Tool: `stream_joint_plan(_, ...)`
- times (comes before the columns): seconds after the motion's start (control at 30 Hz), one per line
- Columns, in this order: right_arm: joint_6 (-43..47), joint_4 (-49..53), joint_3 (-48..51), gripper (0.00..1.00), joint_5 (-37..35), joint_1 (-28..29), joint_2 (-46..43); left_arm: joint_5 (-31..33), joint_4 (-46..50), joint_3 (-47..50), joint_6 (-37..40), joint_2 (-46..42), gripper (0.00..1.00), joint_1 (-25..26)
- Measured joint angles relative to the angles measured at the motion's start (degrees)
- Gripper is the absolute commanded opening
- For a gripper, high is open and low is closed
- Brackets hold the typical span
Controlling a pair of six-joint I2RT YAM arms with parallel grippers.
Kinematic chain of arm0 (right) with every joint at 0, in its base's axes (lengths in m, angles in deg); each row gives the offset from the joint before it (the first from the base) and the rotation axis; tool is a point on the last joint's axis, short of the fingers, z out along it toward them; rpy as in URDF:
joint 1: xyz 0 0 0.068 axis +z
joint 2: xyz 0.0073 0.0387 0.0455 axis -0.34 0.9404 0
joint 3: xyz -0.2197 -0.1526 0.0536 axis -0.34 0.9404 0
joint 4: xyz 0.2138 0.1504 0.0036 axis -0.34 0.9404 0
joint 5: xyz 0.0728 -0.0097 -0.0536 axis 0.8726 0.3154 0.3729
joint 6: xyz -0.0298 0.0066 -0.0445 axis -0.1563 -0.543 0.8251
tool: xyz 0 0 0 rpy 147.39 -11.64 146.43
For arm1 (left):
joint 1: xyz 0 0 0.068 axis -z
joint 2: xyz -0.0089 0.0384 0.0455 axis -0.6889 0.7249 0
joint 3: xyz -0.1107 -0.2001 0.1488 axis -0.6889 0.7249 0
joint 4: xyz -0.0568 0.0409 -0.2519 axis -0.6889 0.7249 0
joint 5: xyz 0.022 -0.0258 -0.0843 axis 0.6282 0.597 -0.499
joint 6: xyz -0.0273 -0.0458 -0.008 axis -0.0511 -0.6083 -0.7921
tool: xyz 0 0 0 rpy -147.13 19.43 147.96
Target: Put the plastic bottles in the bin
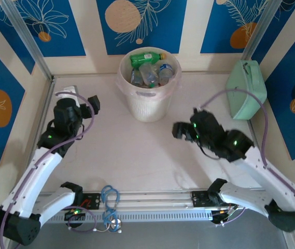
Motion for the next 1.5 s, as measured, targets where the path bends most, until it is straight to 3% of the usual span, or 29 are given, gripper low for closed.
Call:
stream_joint_plan(0.13,-0.8,-1.6,24.1,0.99,-4.7,-1.9,-20.2,5.1,-9.4,13.9,7.5,2.5,1.0,0.0)
stream_joint_plan(0.2,0.0,-2.8,28.6,0.99,-6.7,-4.9,-26.7,8.5,-12.7,18.2,9.7,4.0,1.0,-0.4)
stream_joint_plan(0.27,0.0,-4.9,29.6,0.99,-8.9,-9.5,-26.7,11.3,-17.2,21.2,11.9,5.7,1.0,-1.0)
stream_joint_plan(0.33,2.4,-9.7,29.9,0.99,-10.6,-14.3,-22.9,13.3,-22.3,23.6,13.5,7.7,1.0,-1.6)
stream_joint_plan(0.53,13.9,-29.6,30.4,0.99,-15.7,-24.8,0.0,14.4,-34.6,28.9,15.3,13.0,1.0,-4.4)
stream_joint_plan(0.63,22.3,-44.3,33.3,0.99,-15.7,-28.1,7.9,14.1,-39.8,30.4,15.5,15.2,1.0,-5.6)
stream_joint_plan(0.93,34.0,-80.5,41.4,0.99,6.3,-40.1,21.1,8.1,-57.2,31.0,16.7,28.4,1.0,-10.6)
stream_joint_plan(1.1,35.4,-98.8,40.8,0.99,16.6,-43.5,34.4,0.3,-58.9,30.6,17.7,32.2,1.0,-12.4)
stream_joint_plan(1.27,36.6,-98.6,37.3,0.99,22.4,-43.2,39.2,-5.4,-65.7,32.1,18.3,34.7,1.0,-14.0)
stream_joint_plan(1.5,37.2,-99.6,35.7,0.99,23.0,-42.9,39.1,-7.0,-68.7,32.2,18.3,34.8,1.0,-14.5)
